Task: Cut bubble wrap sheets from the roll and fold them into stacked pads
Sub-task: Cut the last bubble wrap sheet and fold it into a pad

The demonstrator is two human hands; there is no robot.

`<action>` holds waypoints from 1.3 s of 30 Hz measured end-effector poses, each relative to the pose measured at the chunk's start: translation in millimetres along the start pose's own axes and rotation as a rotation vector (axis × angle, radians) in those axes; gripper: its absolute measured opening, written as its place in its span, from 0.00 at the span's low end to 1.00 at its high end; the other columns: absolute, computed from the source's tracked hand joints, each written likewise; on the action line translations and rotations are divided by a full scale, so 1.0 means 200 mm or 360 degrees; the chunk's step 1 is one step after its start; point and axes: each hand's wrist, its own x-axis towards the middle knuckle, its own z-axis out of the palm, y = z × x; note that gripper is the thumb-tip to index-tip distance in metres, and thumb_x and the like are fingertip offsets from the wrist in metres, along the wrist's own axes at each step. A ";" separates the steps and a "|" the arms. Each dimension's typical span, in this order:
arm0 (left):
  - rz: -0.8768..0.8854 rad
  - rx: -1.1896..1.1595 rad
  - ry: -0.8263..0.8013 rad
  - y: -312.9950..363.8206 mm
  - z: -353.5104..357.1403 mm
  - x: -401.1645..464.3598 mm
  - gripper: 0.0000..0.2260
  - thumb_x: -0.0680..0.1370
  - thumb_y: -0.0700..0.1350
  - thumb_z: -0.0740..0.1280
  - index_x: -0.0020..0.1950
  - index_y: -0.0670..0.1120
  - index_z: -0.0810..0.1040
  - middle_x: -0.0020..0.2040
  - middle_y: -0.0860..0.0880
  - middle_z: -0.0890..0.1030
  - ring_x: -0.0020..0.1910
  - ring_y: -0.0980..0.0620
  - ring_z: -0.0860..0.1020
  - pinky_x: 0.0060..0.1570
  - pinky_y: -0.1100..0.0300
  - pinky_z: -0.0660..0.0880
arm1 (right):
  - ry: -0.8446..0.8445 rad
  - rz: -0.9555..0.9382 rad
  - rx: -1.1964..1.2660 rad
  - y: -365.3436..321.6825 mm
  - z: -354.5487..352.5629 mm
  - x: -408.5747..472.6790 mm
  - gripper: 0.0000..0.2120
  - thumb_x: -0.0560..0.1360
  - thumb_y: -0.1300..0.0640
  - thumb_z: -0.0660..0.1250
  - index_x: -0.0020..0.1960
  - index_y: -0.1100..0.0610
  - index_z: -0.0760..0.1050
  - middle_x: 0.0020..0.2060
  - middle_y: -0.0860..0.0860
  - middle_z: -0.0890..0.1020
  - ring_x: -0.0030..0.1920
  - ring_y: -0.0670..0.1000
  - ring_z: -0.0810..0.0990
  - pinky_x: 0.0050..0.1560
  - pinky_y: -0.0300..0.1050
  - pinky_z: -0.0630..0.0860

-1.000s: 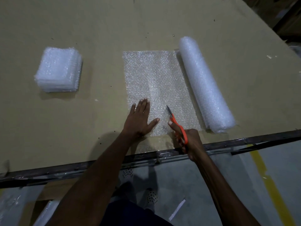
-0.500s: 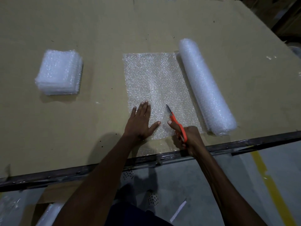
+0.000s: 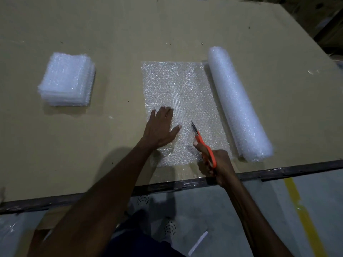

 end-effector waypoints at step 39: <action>0.0010 0.0077 -0.0170 -0.13 0.07 0.14 0.37 0.82 0.65 0.48 0.82 0.41 0.48 0.82 0.43 0.47 0.81 0.47 0.44 0.78 0.46 0.41 | 0.0037 0.0060 -0.0030 0.00 -0.01 0.03 0.27 0.64 0.40 0.82 0.30 0.56 0.69 0.25 0.56 0.68 0.22 0.50 0.63 0.25 0.39 0.56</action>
